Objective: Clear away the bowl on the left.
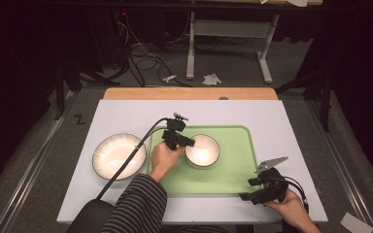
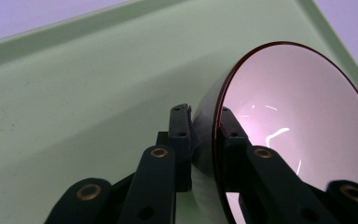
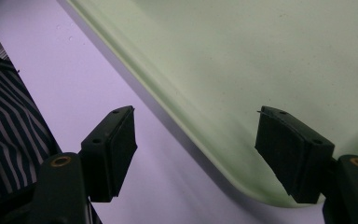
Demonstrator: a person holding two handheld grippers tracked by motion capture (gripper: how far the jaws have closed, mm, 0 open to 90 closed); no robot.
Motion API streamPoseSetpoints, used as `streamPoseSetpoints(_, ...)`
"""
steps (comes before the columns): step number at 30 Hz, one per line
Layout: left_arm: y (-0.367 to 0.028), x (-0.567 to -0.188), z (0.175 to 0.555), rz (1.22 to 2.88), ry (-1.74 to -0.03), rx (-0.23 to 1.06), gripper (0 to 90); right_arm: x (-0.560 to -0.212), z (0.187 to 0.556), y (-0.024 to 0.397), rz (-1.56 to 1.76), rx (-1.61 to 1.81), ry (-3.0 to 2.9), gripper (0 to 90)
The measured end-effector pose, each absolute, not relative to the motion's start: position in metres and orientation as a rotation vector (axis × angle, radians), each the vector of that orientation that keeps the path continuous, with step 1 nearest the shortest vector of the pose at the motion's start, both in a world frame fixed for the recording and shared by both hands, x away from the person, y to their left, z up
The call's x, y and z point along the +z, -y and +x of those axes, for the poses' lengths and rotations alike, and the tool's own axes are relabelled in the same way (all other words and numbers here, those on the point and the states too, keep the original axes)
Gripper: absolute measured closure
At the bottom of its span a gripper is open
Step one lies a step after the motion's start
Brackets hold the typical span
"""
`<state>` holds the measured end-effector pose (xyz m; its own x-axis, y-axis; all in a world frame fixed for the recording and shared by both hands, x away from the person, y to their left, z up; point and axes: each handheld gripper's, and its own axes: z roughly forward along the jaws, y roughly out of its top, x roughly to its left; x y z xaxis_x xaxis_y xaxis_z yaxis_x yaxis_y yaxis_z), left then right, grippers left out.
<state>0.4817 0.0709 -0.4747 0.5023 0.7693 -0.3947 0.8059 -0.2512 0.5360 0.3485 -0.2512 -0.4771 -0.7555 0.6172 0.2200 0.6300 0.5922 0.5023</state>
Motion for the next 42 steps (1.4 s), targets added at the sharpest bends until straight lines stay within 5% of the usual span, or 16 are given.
streamPoseSetpoints(14,-0.072,-0.476,0.482,2.044,-1.287,-0.061,67.8,-0.477,0.349,0.251,-1.095,-0.889,2.78,30.0)
streamPoseSetpoints(20,-0.073,-0.471,0.478,2.054,-1.268,-0.036,52.6,-0.477,0.349,0.251,-1.086,-0.886,2.789,29.9)
streamPoseSetpoints(42,-0.088,-0.444,0.463,2.099,-1.183,0.045,46.7,-0.477,0.349,0.251,-1.077,-0.88,2.793,29.7)
